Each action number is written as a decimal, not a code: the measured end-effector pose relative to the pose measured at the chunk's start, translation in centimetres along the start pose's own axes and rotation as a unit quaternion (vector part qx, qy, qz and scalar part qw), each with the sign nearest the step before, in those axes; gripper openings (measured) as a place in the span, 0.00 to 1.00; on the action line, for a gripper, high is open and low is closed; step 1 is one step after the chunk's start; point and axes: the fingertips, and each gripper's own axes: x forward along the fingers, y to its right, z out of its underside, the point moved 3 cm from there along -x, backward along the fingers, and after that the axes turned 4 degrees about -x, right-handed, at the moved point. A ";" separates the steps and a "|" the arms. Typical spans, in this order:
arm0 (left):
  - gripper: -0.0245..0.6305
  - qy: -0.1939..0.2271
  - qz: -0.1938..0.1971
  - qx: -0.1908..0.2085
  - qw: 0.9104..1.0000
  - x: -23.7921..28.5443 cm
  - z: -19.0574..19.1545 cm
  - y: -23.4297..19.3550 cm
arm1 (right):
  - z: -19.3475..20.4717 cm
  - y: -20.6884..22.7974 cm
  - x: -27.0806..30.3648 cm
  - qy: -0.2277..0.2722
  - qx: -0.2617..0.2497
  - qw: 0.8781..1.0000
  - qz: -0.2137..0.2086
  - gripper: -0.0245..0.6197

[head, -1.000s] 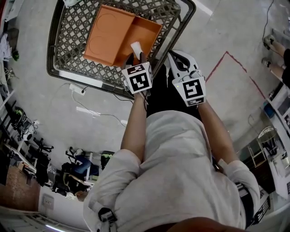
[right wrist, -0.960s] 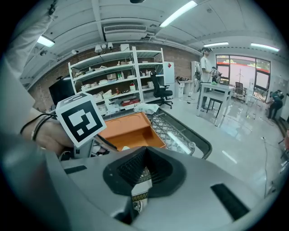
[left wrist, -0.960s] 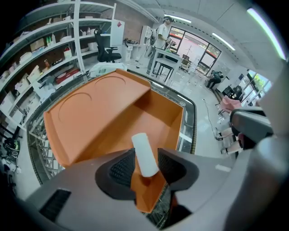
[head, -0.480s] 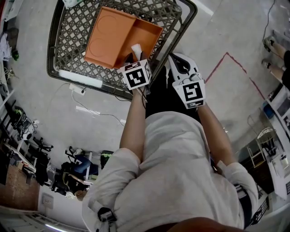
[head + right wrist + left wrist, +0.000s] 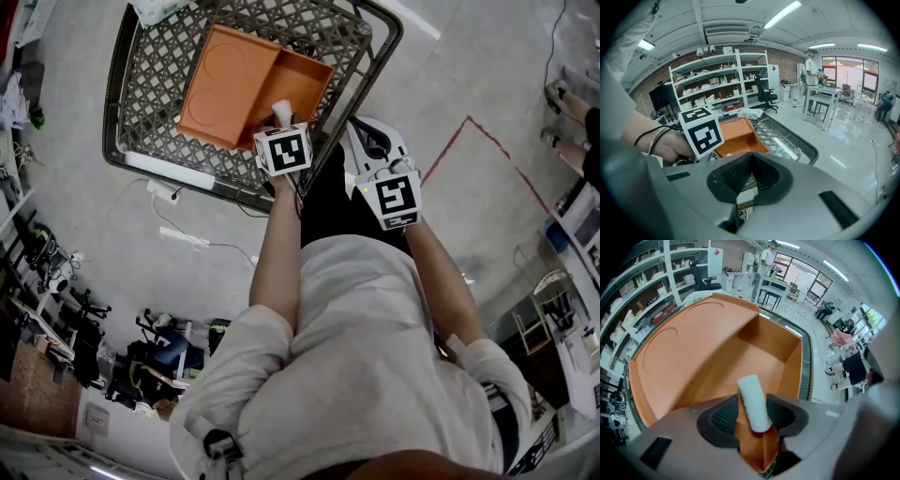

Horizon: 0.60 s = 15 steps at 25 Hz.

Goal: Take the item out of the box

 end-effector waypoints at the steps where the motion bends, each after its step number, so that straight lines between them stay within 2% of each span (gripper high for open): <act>1: 0.32 -0.004 -0.006 0.002 1.000 0.2 0.1 -0.1 | -0.1 0.0 0.0 0.001 -0.001 1.000 -0.001 0.04; 9: 0.32 -0.014 -0.034 0.013 0.999 0.9 0.8 -0.1 | 0.1 0.7 -1.3 0.008 -0.004 1.000 -0.006 0.04; 12: 0.24 -0.014 -0.042 0.021 0.999 0.8 1.0 -0.1 | 0.4 1.5 -2.0 0.009 -0.001 1.000 -0.002 0.04; 15: 0.24 -0.013 -0.044 0.026 0.999 0.8 1.2 0.0 | 0.6 2.1 -2.4 0.012 -0.002 1.000 -0.003 0.04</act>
